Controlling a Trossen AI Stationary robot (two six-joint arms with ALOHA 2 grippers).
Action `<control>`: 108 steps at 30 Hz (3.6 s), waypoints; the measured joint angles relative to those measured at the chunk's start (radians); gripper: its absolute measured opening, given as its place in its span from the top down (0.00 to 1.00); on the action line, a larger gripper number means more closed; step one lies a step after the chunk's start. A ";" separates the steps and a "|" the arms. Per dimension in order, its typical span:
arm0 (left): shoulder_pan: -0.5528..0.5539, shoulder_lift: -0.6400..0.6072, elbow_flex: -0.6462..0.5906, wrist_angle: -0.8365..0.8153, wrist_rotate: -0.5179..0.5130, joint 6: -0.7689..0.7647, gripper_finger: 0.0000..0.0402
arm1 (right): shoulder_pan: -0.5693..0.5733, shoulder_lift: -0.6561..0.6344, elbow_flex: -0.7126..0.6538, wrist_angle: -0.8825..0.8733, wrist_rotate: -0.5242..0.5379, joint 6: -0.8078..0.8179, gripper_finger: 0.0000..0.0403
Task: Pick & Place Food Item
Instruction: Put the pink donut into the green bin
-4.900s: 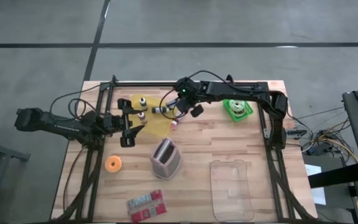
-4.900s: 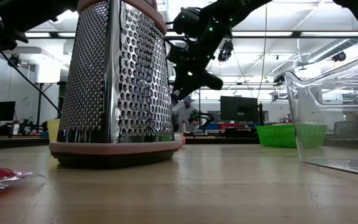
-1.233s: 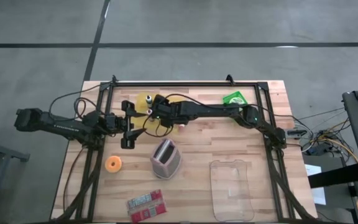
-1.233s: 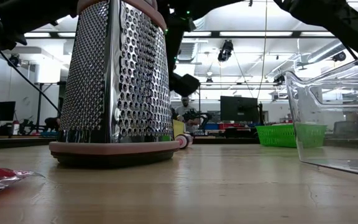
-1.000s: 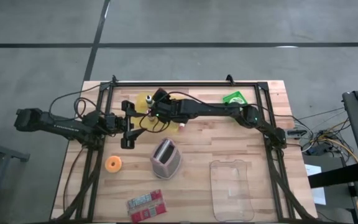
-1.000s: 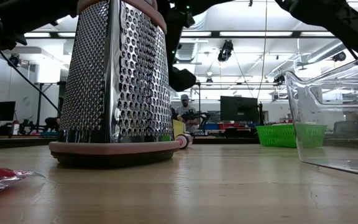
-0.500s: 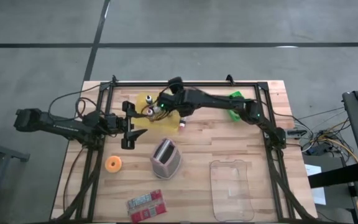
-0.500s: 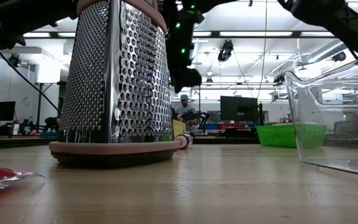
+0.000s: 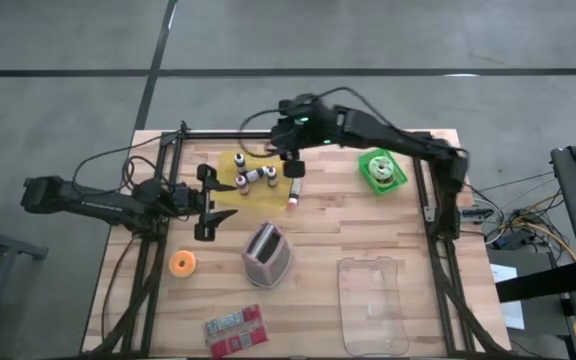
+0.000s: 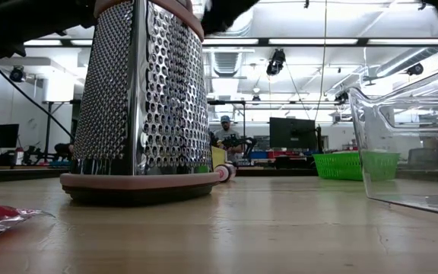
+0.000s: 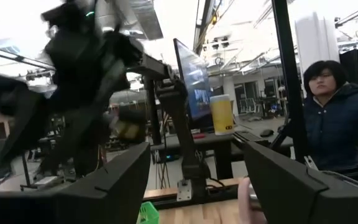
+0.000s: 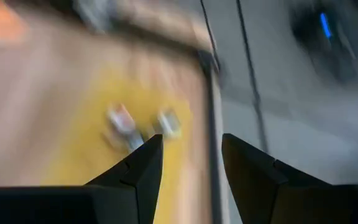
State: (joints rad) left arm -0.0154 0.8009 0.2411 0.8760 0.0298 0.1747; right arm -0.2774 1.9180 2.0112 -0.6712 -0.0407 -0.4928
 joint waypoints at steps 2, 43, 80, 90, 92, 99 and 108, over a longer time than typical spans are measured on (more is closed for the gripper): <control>0.000 -0.007 0.000 -0.004 0.003 0.001 0.35 | -0.002 -0.089 -0.111 0.159 -0.156 0.006 0.60; -0.021 -0.037 0.055 -0.584 -0.141 -0.279 0.36 | 0.307 -0.871 -1.449 1.045 0.027 0.285 0.60; -0.767 -0.048 0.215 -1.103 -0.563 -0.638 0.40 | 0.629 -0.989 -1.461 0.788 0.285 0.348 0.60; -0.798 -0.070 0.080 -0.638 -0.612 -0.172 0.41 | 0.699 -0.962 -1.478 0.913 0.332 0.301 0.60; -0.798 -0.096 0.080 -0.671 -0.601 -0.167 0.41 | 0.699 -0.960 -1.485 0.918 0.332 0.300 0.60; -0.797 -0.170 0.049 -0.697 -0.596 -0.156 0.41 | 0.699 -0.961 -1.515 0.989 0.332 0.287 0.60; -0.797 -0.191 0.017 -0.673 -0.682 -0.159 0.41 | 0.699 -0.960 -1.537 1.007 0.328 0.283 0.60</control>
State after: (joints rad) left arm -0.8120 0.6098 0.2577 0.2031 -0.6518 0.0156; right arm 0.4213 0.9585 0.4743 0.3360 0.2874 -0.2098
